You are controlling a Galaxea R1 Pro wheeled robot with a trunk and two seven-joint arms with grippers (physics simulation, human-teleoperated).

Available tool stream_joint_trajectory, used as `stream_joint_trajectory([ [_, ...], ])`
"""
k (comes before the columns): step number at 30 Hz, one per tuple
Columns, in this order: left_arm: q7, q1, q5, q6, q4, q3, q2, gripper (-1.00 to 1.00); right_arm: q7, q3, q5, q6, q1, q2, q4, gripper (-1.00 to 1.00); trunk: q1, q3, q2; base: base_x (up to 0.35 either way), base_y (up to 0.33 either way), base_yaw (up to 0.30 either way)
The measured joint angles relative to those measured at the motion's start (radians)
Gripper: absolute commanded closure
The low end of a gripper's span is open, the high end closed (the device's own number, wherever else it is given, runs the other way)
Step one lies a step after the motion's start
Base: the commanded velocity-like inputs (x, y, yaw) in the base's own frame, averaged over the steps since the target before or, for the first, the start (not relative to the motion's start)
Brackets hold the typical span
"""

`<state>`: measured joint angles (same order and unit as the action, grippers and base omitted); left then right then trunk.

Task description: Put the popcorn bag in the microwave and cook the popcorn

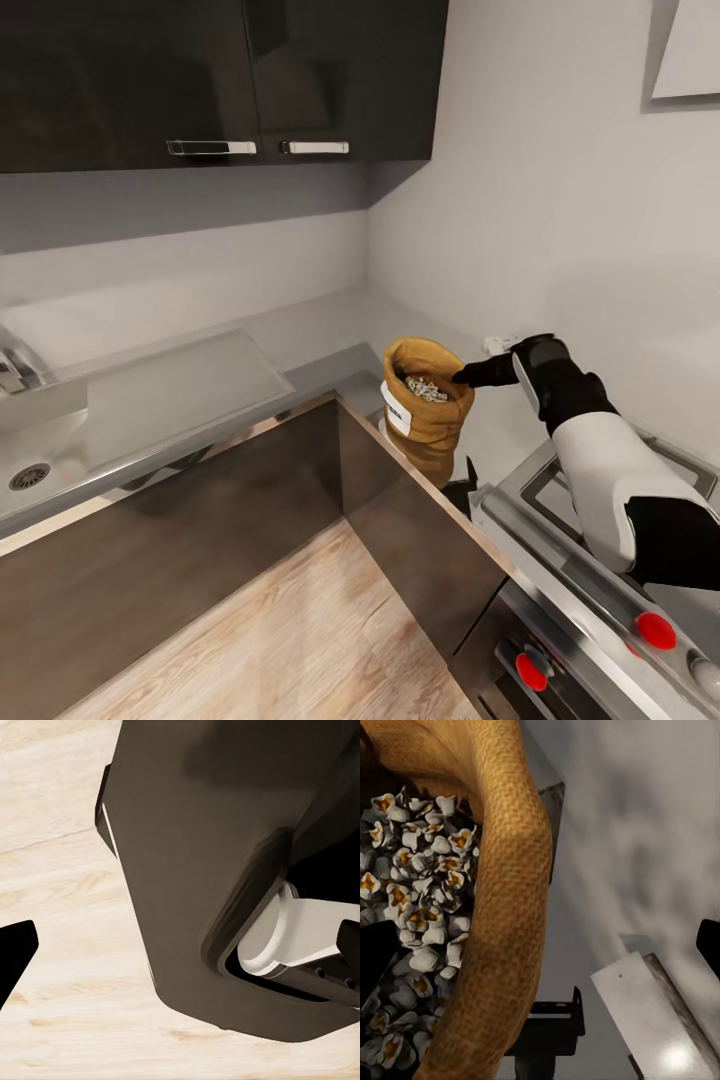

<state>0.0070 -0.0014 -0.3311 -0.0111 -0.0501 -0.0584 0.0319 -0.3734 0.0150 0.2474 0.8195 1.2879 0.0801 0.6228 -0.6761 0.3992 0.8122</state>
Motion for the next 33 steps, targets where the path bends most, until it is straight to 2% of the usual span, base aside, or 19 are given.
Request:
stream_joint_trajectory([
  [8, 0.0, 0.0, 0.0, 0.0, 0.0, 0.0, 0.0, -1.0, 0.0, 0.003, 0.0, -0.024, 0.0, 0.001, -0.06, -1.0, 0.0, 0.0, 0.0, 0.0, 0.0, 0.0],
  [9, 0.0, 0.0, 0.0, 0.0, 0.0, 0.0, 0.0, -1.0, 0.0, 0.003, 0.0, -0.044, 0.0, 0.001, -0.072, -1.0, 0.0, 0.0, 0.0, 0.0, 0.0, 0.0],
  [15, 0.0, 0.0, 0.0, 0.0, 0.0, 0.0, 0.0, -1.0, 0.0, 0.004, 0.0, -0.051, 0.0, 0.001, -0.075, -1.0, 0.0, 0.0, 0.0, 0.0, 0.0, 0.0],
  [16, 0.0, 0.0, 0.0, 0.0, 0.0, 0.0, 0.0, -1.0, 0.0, 0.004, 0.0, -0.051, 0.0, 0.001, -0.075, 1.0, 0.0, 0.0, 0.0, 0.0, 0.0, 0.0],
  [30, 0.0, 0.0, 0.001, 0.0, 0.0, -0.001, 0.0, -1.0, 0.0, 0.005, 0.003, -0.048, 0.0, -0.006, -0.076, 1.0, 0.0, 0.0, 0.0, 0.0, 0.0, 0.0],
  [33, 0.0, 0.0, 0.0, 0.0, 0.0, 0.0, 0.0, -1.0, 0.006, 0.006, -0.059, -0.036, 0.0, -0.019, -0.067, 1.0, 0.0, 0.0, 0.0, 0.0, 0.0, 0.0],
])
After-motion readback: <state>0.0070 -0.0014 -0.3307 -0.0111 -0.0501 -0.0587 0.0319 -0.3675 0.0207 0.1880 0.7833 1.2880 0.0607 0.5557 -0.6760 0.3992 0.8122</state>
